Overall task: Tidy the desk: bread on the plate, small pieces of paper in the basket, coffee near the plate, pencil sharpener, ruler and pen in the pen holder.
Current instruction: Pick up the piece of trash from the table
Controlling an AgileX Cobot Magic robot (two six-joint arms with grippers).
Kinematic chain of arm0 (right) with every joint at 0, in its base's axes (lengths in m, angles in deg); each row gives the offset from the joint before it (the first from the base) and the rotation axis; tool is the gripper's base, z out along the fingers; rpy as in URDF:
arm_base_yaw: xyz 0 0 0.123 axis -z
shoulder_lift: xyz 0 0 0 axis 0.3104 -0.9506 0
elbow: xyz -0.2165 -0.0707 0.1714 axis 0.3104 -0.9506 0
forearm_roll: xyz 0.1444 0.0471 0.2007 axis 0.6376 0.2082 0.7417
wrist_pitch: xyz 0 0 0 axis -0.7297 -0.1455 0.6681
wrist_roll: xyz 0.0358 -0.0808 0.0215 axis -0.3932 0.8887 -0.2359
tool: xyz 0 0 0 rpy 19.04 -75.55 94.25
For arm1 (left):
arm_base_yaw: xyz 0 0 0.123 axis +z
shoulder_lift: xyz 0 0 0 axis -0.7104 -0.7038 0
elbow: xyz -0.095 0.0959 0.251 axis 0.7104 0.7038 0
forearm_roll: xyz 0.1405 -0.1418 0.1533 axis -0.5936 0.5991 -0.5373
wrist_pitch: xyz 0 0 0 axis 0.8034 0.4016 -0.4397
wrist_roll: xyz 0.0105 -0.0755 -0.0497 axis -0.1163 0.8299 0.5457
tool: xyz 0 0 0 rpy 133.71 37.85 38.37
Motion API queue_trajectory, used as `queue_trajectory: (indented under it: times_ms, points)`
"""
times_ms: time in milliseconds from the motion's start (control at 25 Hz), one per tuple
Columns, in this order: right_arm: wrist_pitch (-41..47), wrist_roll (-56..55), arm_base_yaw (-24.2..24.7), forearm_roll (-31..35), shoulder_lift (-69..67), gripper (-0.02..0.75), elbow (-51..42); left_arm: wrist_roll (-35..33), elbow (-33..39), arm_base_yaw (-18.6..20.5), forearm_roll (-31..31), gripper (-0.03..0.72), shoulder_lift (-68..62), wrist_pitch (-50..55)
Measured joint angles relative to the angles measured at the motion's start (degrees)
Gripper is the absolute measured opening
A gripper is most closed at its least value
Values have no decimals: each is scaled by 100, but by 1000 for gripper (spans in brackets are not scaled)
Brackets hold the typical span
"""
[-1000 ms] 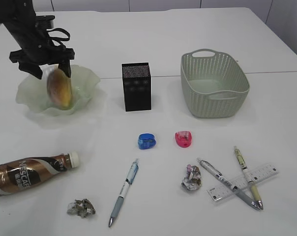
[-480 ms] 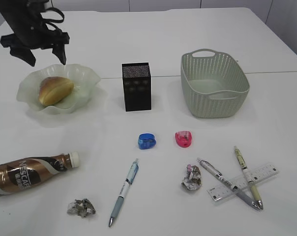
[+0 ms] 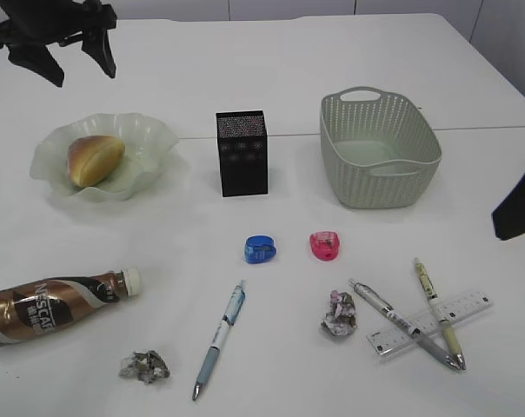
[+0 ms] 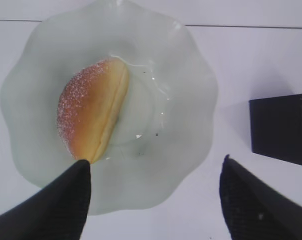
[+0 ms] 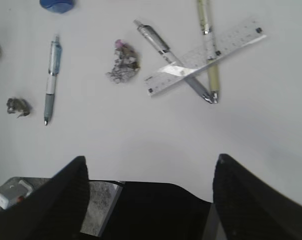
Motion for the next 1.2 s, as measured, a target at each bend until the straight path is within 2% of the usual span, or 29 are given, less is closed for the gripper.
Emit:
queue_trajectory:
  times_ms: [320, 800, 1000, 1200]
  points:
    - [-436, -146, -1418, 173, -564, 564, 101, -90, 0, -20, 79, 585, 728, 50]
    - [-1222, -46, -1576, 205, -1319, 564, 212, -127, 0, -20, 87, 564, 1945, 104]
    - [-1198, -329, -2016, -458, -1984, 564, 813, -140, -4, -20, 77, 562, 2166, 113]
    - [-743, -928, -2355, -1328, -2852, 564, 1479, -140, -13, -20, 77, 559, 2201, 113]
